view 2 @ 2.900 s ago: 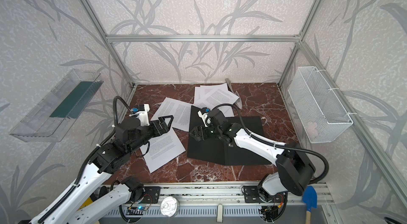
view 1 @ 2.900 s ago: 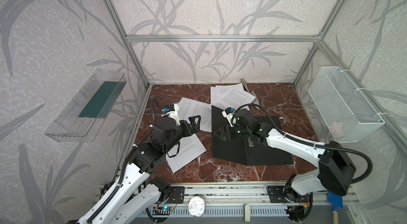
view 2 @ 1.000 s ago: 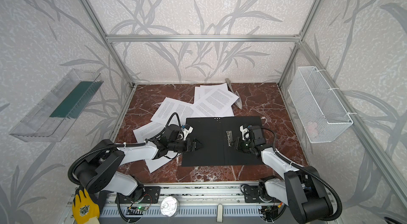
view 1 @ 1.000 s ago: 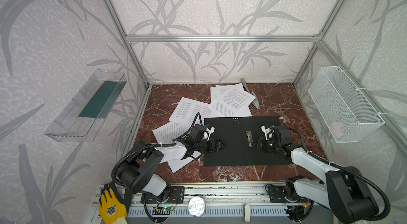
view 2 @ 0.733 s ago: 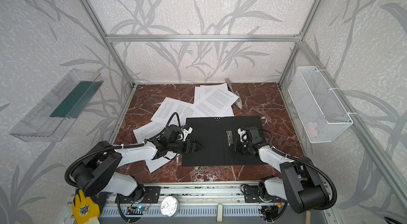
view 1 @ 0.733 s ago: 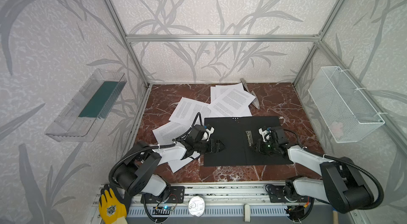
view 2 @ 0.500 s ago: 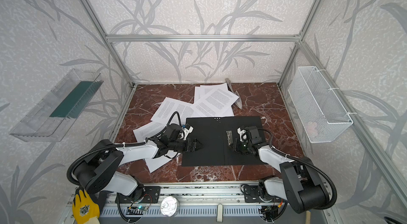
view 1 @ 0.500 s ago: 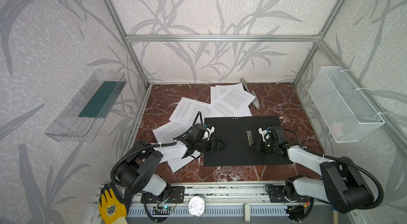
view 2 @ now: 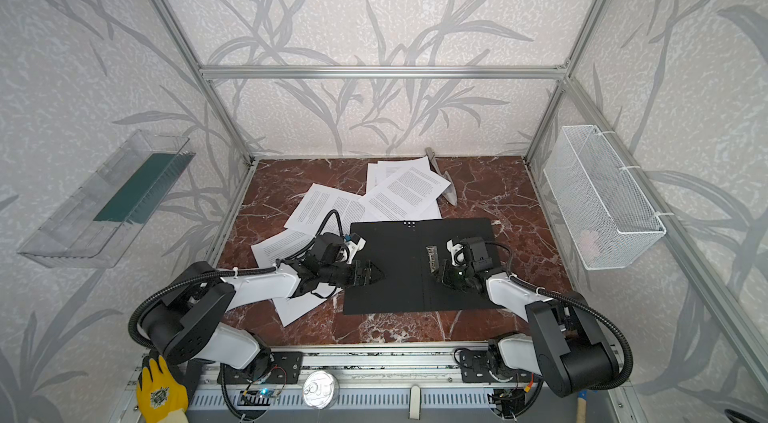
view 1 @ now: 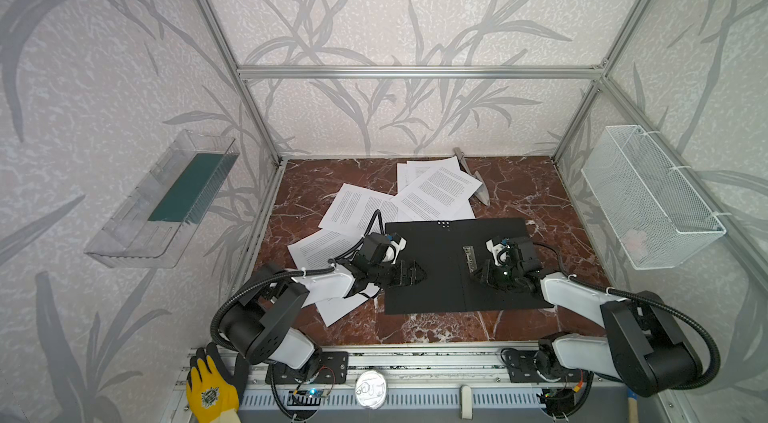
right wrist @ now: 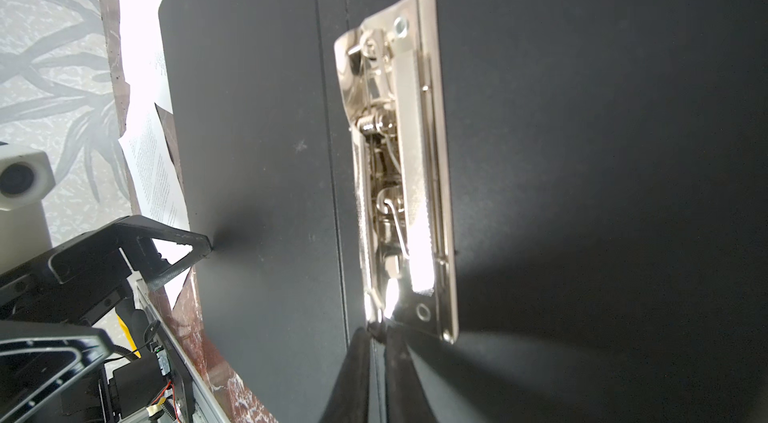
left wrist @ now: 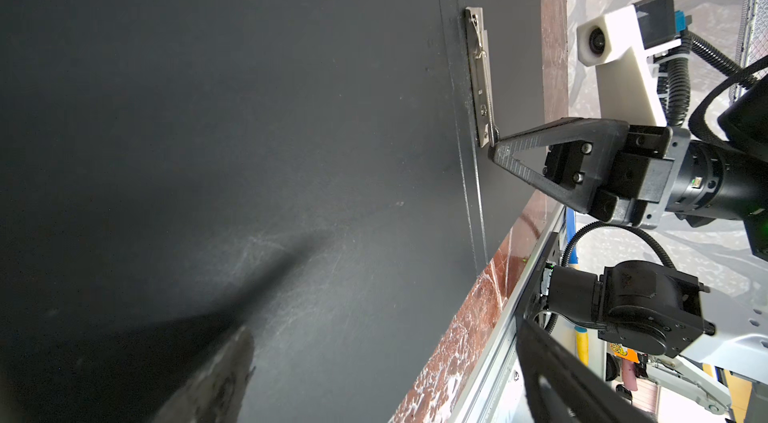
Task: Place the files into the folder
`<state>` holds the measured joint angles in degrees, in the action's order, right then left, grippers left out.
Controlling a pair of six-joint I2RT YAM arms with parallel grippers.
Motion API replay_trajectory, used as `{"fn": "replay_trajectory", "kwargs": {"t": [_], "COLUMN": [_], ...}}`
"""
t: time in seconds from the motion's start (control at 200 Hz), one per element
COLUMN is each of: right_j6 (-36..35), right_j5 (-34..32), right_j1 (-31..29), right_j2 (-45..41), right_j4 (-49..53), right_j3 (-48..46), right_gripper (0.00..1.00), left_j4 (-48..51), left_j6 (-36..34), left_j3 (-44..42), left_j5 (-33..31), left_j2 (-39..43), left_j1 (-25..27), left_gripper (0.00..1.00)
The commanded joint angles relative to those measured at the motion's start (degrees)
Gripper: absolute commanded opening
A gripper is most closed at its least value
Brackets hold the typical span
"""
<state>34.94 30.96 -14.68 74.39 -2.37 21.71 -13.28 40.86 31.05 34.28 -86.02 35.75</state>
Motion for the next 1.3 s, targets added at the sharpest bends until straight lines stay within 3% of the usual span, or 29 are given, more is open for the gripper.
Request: {"fn": "replay_trajectory", "kwargs": {"t": [0.0, 0.255, 0.56, 0.67, 0.85, 1.03, 1.295], "right_j6": [0.06, 0.88, 4.32, 4.91, 4.91, 5.31, 5.76], "right_j5": [-1.43, -2.01, -10.41, -7.18, -5.34, -3.69, -1.69], "right_j1": [-0.02, -0.09, -0.09, -0.09, -0.09, -0.09, -0.37], "right_j2": [0.8, 1.38, 0.56, 0.26, -4.43, -6.46, -1.18], "right_j4": [-1.05, -2.11, 0.12, -3.52, -2.2, -2.12, -6.63], "right_j3": [1.53, 0.8, 0.28, -0.79, -1.21, -0.64, -0.01], "right_gripper": [0.1, 0.01, 0.0, 0.0, 0.22, 0.21, 0.18], "left_j4": [6.98, 9.33, 11.59, 11.22, 11.56, 11.52, 11.53], "left_j6": [-1.04, -1.83, -2.28, -2.26, -2.28, -2.28, -2.28], "left_j3": [-0.54, -0.11, 0.57, 0.5, 0.77, 0.77, 0.77], "left_j5": [-3.56, -5.6, -7.74, -7.45, -7.81, -7.74, -7.83], "left_j2": [-1.44, -0.43, -0.64, -0.62, -1.17, -1.17, -1.26], "left_j1": [0.03, 0.03, 0.05, 0.09, 0.07, 0.06, 0.08], "left_gripper": [0.99, 0.99, 0.99, 0.99, 0.99, 0.99, 0.99]}}
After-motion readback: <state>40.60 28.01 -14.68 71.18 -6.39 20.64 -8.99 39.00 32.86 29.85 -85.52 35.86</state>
